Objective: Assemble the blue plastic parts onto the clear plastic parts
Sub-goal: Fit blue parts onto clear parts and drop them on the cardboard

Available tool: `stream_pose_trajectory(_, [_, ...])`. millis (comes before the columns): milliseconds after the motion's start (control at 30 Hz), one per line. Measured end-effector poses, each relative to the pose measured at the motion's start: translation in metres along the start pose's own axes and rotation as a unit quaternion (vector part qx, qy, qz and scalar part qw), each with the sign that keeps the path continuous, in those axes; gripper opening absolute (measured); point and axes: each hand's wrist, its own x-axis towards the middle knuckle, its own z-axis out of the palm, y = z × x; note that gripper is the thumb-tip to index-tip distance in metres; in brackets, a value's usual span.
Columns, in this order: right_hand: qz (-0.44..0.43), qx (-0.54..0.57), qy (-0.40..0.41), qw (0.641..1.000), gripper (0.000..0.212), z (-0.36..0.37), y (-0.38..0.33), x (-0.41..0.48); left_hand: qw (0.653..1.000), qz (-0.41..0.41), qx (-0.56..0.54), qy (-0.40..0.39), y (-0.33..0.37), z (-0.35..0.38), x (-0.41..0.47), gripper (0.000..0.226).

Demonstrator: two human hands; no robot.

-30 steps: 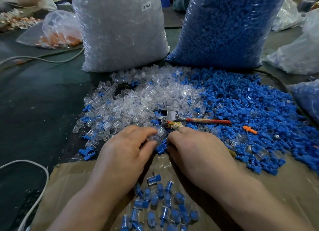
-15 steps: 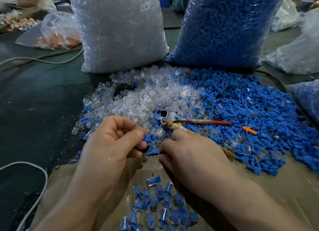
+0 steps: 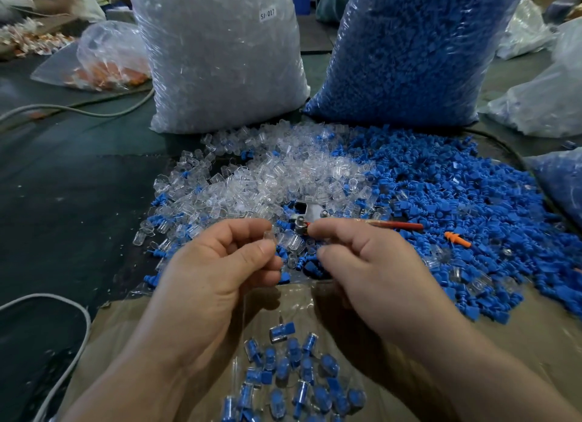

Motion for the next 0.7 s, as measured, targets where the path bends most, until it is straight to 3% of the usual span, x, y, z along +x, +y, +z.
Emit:
stream_pose_trajectory(100, [0.104, 0.291, -0.054, 0.949, 0.032, -0.004, -0.009, 0.000, 0.999, 0.016, 0.039, 0.006, 0.000, 0.002, -0.001, 0.018])
stream_pose_trajectory(167, [0.134, 0.371, -0.086, 0.915, 0.033, -0.003, -0.011, 0.000, 0.997, 0.027, 0.072, 0.011, 0.000, 0.006, -0.003, 0.029])
stream_pose_trajectory(333, [0.158, 0.434, -0.125, 0.878, 0.031, -0.002, -0.011, 0.002, 0.983, 0.080, 0.159, 0.038, -0.002, 0.016, -0.005, 0.036])
stream_pose_trajectory(400, [0.149, 0.464, -0.142, 0.862, 0.030, -0.002, -0.011, 0.003, 0.986, 0.079, 0.142, 0.030, -0.003, 0.018, -0.006, 0.040])
stream_pose_trajectory(567, [0.125, 0.551, -0.190, 0.803, 0.015, -0.005, -0.010, 0.005, 0.993, 0.072, 0.089, 0.003, -0.005, 0.017, -0.005, 0.021])
stream_pose_trajectory(700, [0.117, 0.577, -0.188, 0.786, 0.024, -0.009, -0.008, 0.003, 0.994, 0.070, 0.078, -0.005, -0.006, 0.016, -0.005, 0.022])
